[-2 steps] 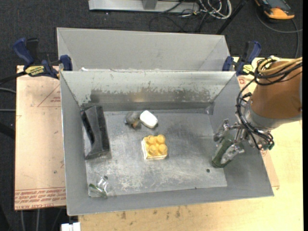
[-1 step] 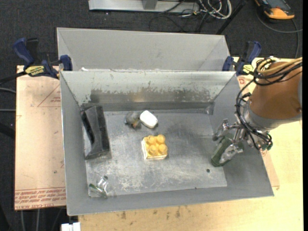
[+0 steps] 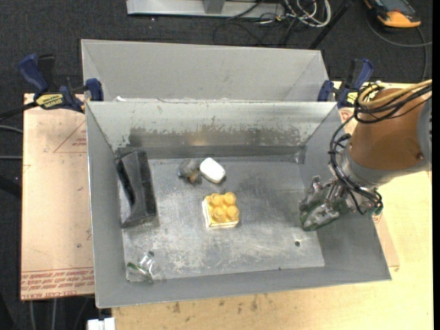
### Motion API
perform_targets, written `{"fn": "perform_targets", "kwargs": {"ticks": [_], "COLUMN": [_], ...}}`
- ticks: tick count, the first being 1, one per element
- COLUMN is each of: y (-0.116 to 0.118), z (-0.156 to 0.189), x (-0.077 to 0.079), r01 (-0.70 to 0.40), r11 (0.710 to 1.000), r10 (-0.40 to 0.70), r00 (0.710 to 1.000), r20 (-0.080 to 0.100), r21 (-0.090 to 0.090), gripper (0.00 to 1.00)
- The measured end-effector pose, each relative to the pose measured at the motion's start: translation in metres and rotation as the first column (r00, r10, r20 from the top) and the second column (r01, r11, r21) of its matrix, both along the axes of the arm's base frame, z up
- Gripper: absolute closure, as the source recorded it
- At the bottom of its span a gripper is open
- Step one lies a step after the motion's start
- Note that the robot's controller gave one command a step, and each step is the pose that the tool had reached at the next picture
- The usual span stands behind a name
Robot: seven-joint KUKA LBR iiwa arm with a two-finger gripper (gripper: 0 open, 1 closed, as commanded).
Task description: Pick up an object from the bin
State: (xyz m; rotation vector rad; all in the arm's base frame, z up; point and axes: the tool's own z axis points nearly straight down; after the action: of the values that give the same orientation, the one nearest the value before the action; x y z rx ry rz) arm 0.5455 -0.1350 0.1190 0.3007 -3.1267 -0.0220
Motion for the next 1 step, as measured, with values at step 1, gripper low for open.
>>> {"fn": "perform_targets", "kwargs": {"ticks": [1], "y": [0.0035], "z": [0.0411], "x": [0.0391], "r01": [-0.308], "r11": [0.951], "r10": [0.308], "r00": [0.951], "r20": [0.006], "r21": [-0.013], "gripper": [1.00]}}
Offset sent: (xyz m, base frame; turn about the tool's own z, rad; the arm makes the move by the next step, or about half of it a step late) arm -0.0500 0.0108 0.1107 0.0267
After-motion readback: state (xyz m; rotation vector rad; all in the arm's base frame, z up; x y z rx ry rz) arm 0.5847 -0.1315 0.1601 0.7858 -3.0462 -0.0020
